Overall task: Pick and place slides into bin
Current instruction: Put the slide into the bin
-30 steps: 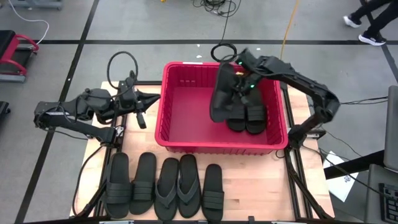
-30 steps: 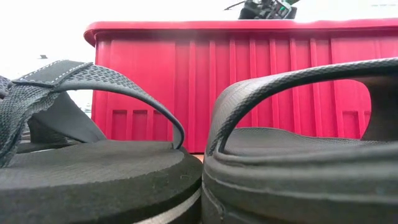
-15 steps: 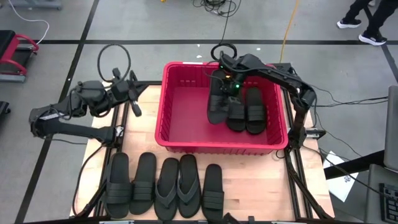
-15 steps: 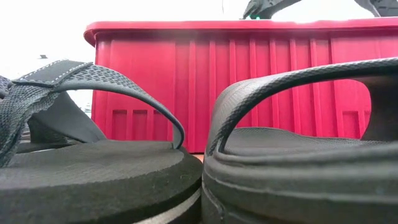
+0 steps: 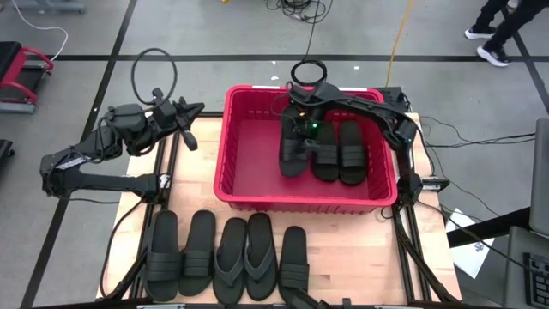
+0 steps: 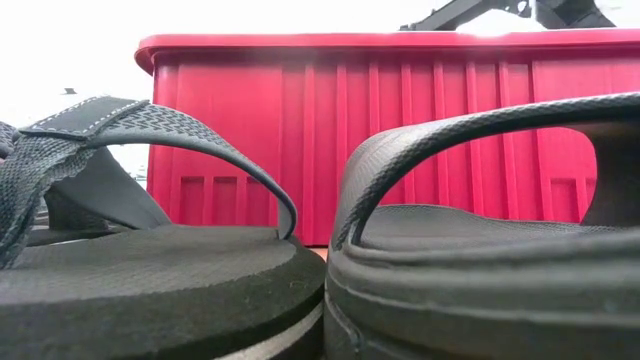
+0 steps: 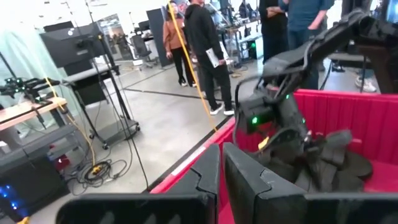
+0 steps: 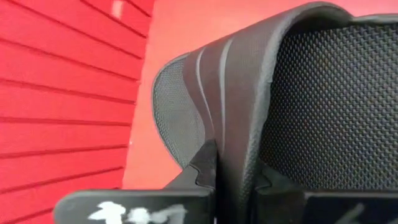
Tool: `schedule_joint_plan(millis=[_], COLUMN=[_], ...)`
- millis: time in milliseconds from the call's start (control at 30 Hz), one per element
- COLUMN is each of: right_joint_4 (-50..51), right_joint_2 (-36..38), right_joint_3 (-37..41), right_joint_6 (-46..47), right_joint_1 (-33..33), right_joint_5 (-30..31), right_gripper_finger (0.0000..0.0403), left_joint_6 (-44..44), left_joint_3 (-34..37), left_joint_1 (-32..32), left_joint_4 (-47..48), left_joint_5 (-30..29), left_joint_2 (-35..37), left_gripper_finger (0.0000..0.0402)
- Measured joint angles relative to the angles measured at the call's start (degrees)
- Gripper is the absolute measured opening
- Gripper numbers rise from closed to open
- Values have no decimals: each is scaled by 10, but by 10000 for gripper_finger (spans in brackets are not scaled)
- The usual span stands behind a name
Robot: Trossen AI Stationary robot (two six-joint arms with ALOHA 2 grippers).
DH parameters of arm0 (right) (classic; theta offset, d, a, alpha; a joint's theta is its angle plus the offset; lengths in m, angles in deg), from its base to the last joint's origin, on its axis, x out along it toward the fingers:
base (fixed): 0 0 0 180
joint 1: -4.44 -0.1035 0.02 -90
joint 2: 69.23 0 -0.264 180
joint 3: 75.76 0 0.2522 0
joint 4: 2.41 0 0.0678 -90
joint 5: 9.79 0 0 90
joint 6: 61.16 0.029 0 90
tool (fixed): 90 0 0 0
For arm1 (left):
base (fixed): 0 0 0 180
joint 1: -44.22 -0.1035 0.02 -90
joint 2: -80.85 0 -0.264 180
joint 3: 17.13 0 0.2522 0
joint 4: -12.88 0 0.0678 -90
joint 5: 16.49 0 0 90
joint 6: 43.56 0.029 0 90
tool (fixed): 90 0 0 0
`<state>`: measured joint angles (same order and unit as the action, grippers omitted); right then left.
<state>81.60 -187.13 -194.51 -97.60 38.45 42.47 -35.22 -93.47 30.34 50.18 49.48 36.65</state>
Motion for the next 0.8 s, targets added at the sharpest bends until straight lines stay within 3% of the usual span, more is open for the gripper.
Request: schedule_joint_plan(millis=[533, 800], right_joint_4=[-35, -40], right_joint_2=[-48, -48], right_joint_3=[1, 49], right_joint_6=[93, 68], right_joint_1=[10, 28], right_joint_5=[-30, -53], right_gripper_finger=[7, 7], left_joint_6=[-13, -11], left_joint_3=[0, 0], left_joint_1=[-10, -10], left_joint_4=[2, 13], left_joint_5=[0, 0], left_joint_2=[0, 0], left_gripper_finger=[26, 26])
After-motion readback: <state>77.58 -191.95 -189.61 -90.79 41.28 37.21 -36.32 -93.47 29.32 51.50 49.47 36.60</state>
